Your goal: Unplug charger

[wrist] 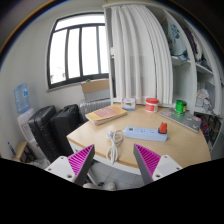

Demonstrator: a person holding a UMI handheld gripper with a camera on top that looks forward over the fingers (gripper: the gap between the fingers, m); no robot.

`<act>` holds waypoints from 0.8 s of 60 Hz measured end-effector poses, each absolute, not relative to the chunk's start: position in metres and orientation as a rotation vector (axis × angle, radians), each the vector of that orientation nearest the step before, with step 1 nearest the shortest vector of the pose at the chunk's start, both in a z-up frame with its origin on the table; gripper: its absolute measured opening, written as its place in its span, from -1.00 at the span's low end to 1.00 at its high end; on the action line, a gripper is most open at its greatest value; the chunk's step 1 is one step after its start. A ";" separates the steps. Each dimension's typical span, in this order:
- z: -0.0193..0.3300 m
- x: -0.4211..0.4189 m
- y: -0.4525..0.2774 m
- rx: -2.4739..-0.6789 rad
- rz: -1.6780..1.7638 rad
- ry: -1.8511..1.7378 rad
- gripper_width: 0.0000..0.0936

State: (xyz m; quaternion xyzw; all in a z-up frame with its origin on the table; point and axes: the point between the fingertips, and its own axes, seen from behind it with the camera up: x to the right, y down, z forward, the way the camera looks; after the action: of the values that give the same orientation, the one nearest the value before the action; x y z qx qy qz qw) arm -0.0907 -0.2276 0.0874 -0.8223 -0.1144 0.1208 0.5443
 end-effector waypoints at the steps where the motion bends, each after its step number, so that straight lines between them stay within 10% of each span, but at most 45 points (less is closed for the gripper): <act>1: 0.087 -0.086 -0.226 -1.953 0.272 -0.261 0.73; 23: 0.051 0.075 -0.078 -1.976 -0.073 0.009 0.63; 37: 0.029 0.067 -0.029 -2.008 0.055 0.032 -0.34; 48: 0.030 0.067 -0.028 -1.981 0.045 0.000 -0.62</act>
State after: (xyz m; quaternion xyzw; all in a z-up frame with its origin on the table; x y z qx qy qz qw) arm 0.0674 -0.0276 0.0298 -0.8363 0.0001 0.0190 0.5480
